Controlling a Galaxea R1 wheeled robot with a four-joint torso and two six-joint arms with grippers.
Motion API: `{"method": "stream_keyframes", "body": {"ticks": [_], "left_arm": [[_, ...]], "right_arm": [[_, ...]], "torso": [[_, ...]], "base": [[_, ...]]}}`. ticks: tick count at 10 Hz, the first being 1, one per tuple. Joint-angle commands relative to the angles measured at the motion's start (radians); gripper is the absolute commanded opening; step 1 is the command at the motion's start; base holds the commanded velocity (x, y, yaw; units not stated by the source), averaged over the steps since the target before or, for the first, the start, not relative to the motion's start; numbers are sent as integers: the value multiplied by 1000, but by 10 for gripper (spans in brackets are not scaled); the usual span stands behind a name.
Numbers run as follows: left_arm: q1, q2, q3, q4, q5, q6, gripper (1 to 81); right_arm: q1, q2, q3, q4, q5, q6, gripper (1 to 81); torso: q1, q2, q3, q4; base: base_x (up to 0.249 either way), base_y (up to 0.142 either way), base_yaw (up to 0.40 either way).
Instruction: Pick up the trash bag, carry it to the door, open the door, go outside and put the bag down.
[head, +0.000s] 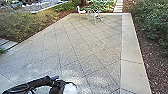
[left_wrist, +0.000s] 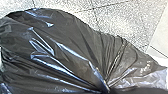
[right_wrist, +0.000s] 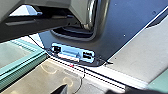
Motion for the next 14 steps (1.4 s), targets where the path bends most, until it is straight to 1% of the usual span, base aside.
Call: {"method": "stream_keyframes", "body": {"ticks": [1, 2, 4, 5, 6, 7, 8, 9, 10, 11, 13, 14], "left_arm": [[-146, -58, -26, -23, 95, 0, 10], [-146, -59, -20, -22, 95, 1, 811], [-137, -55, -20, -22, 95, 1, 811], [-116, -47, -18, -23, 96, 1, 811], [-59, -27, -20, -19, 93, 4, 811], [13, 2, -26, -11, 84, 14, 811], [85, 34, -29, 7, 49, 27, 811], [159, 55, -29, 15, 9, 49, 811], [220, 66, -31, 15, -23, 80, 811], [278, 68, -31, 15, -60, 104, 811], [378, 86, -31, 16, -109, 155, 811], [439, 106, -31, 15, -134, 185, 811]], "right_arm": [[-7, 19, 17, -7, -73, 1, 811], [-6, 19, 18, -7, -73, 3, 811], [-4, 19, 18, -5, -73, 3, 811], [-6, 19, 18, -7, -73, 3, 811], [-6, 19, 20, -5, -73, 3, 811], [-7, 21, 20, -5, -73, 3, 811], [-6, 19, 20, -5, -73, 4, 811], [-6, 19, 20, -5, -73, 4, 811], [-3, 22, 21, -7, -73, 3, 811], [-1, 24, 23, -8, -73, 1, 811], [0, 24, 23, -8, -73, -1, 811], [0, 24, 23, -8, -73, -1, 811]], "torso": [[0, 0, 0, 0], [0, 0, 0, 0], [0, 0, 0, 0], [0, 0, 0, 0], [0, 0, 58, 0], [0, 0, 86, 0], [0, 0, 101, 0], [1, 0, 128, 0], [1, 0, 160, 21], [1, 0, 189, 24], [0, 0, 253, 32], [0, 0, 283, 17]], "base": [[0, 0, 0], [0, 0, 0], [0, 0, 0], [0, 0, 0], [0, 0, 0], [0, 0, 0], [0, 0, 0], [0, 0, 0], [0, 0, 0], [0, 0, 0], [0, 0, 0], [0, 0, 0]]}}
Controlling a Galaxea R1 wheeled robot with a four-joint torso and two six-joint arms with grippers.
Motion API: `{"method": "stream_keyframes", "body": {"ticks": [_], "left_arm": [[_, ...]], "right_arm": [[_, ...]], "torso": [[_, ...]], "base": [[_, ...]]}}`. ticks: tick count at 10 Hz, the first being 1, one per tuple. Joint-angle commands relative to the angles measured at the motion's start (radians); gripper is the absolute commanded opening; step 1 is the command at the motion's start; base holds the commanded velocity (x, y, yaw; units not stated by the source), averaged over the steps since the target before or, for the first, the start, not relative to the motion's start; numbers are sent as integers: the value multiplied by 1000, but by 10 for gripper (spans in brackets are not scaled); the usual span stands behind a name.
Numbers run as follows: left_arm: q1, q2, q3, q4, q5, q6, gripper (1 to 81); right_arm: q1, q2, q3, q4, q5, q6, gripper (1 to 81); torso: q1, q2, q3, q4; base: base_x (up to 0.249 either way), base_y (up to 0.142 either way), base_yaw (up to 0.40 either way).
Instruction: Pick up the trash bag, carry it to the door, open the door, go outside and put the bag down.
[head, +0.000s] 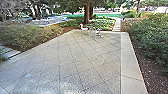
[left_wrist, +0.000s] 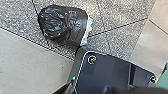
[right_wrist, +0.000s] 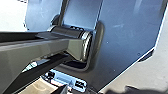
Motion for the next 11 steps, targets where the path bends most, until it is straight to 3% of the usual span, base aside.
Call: {"method": "stream_keyframes", "body": {"ticks": [1, 3, 4, 6, 8, 9, 10, 11], "left_arm": [[69, 59, -4, 4, -52, 109, 811], [196, 110, -15, 13, -141, 159, 811], [249, 139, -29, 22, -161, 168, 811], [326, 189, -53, 60, -230, 168, 811], [353, 206, -59, 88, -238, 166, 811], [358, 211, -59, 90, -238, 166, 811], [365, 219, -61, 91, -240, 166, 811], [373, 223, -61, 93, -247, 166, 811]], "right_arm": [[19, 24, 21, -3, -64, -1, 811], [22, 24, 24, -3, -64, 3, 811], [21, 21, 24, -3, -63, 4, 811], [21, 21, 24, -1, -64, 4, 811], [21, 19, 24, -1, -63, 4, 811], [21, 19, 24, -3, -63, 4, 811], [21, 19, 24, -3, -63, 4, 811], [18, 19, 24, -3, -50, 4, 811]], "torso": [[0, 0, -3, 0], [-2, -2, 26, 0], [-2, -2, 33, -85], [-2, -2, 32, -121], [-2, -2, 32, -187], [-2, -2, 67, -221], [-2, -2, 36, -159], [-2, -2, 41, -187]], "base": [[0, 0, 0], [0, 0, 0], [0, 0, 0], [0, 0, 0], [0, 0, 0], [0, 0, 0], [0, 0, 0], [0, 0, 0]]}}
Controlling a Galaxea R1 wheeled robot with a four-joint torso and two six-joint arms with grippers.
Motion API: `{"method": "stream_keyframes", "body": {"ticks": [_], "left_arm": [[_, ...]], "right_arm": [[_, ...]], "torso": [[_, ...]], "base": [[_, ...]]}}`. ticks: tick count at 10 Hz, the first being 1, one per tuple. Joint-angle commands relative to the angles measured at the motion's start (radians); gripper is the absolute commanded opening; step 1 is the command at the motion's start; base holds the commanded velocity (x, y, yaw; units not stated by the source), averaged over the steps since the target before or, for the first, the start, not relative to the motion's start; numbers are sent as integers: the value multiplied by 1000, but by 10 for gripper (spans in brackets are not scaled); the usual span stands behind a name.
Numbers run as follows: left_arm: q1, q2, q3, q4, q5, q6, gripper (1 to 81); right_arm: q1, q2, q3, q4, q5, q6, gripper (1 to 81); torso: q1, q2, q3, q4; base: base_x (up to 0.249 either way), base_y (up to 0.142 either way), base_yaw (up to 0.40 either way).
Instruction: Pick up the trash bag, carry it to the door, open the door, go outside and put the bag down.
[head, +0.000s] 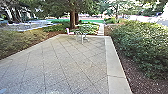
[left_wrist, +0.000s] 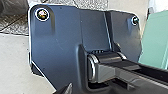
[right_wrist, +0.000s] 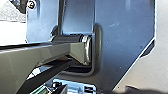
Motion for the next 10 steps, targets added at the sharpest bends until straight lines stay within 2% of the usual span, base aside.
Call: {"method": "stream_keyframes", "body": {"ticks": [1, 2, 3, 5, 6, 7, 8, 10], "left_arm": [[-24, -1, -3, 7, 35, 3, 811], [-10, 4, -7, 7, 1, 3, 811], [-2, 14, -21, 7, -7, 3, 811], [2, 51, -73, 5, -8, 1, 811], [2, 63, -95, 5, -8, 1, 811], [2, 71, -110, 5, -10, 1, 811], [2, 79, -118, 5, -27, 1, 811], [1, 79, -122, 5, -65, -2, 811]], "right_arm": [[24, 6, 10, -3, -54, -3, 811], [22, 8, 10, -3, -54, -3, 811], [24, 9, 12, -3, -54, -3, 811], [24, 11, 10, -3, -52, -3, 811], [27, 11, 10, -3, -52, -3, 811], [30, 11, 10, -3, -52, -3, 811], [28, 11, 10, -3, -52, -3, 811], [18, 8, 6, -6, -11, -5, 811]], "torso": [[1, 0, 99, 2], [1, 0, 105, -5], [1, 0, 122, -6], [1, 0, 185, -6], [1, -1, 121, -6], [1, -2, 146, -6], [1, -2, 153, -7], [1, -2, 161, -7]], "base": [[0, 0, 0], [0, 0, 0], [0, 0, 0], [0, 0, 0], [0, 0, 0], [0, 0, 0], [0, 0, 0], [0, 0, 0]]}}
